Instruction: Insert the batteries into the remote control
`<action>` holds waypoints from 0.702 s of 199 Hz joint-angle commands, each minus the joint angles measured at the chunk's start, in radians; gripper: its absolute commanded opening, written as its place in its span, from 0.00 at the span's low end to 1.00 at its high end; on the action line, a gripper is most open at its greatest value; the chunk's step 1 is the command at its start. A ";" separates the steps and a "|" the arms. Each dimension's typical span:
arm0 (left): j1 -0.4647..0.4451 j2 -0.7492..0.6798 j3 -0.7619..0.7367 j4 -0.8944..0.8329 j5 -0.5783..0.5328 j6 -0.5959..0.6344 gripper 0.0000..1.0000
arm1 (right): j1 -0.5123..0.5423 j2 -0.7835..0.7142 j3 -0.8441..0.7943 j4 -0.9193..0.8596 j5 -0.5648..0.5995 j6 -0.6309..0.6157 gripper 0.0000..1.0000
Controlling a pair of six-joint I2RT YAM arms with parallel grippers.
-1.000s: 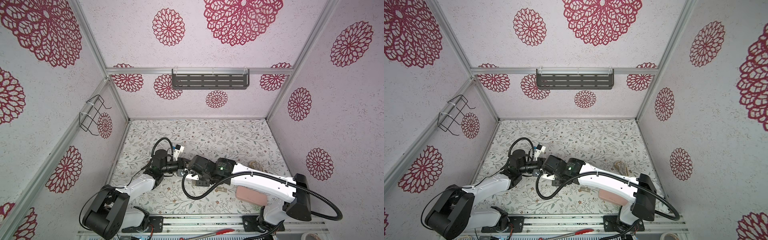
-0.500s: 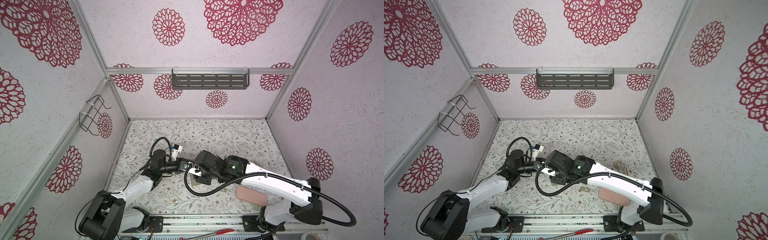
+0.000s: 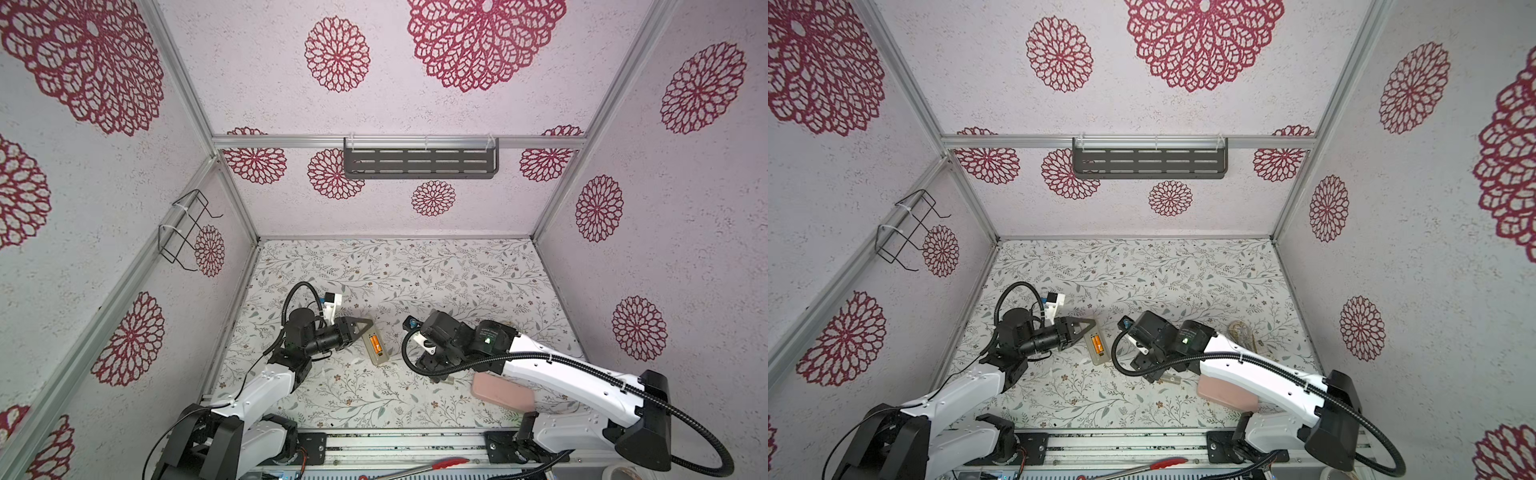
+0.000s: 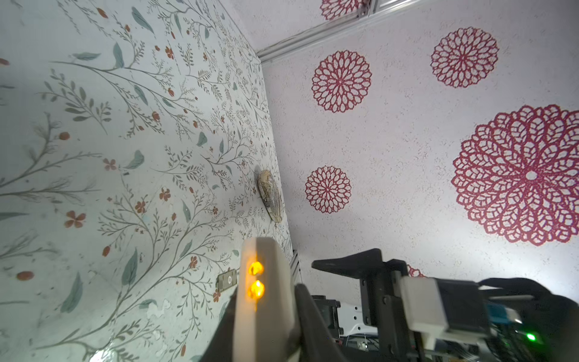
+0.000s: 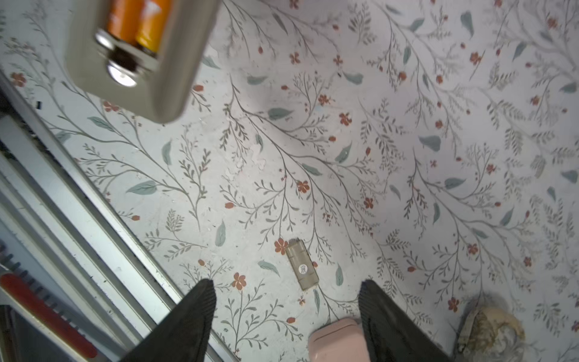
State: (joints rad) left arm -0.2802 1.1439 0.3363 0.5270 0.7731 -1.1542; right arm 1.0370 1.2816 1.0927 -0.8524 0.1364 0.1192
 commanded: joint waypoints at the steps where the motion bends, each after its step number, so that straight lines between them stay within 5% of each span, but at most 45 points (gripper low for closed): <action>1: 0.012 -0.011 -0.014 0.091 -0.001 -0.033 0.00 | -0.032 0.015 -0.031 0.001 -0.020 0.116 0.72; 60: 0.013 -0.048 0.026 -0.124 -0.082 0.106 0.00 | -0.067 0.123 -0.102 0.107 -0.048 0.349 0.63; 140: -0.116 0.122 0.146 -0.256 -0.184 0.220 0.00 | -0.077 0.165 -0.232 0.201 -0.090 0.386 0.47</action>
State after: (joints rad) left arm -0.3470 1.2156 0.4271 0.3187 0.6323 -0.9936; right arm 0.9665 1.4479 0.8856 -0.6914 0.0624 0.4713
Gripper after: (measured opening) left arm 0.239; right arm 0.485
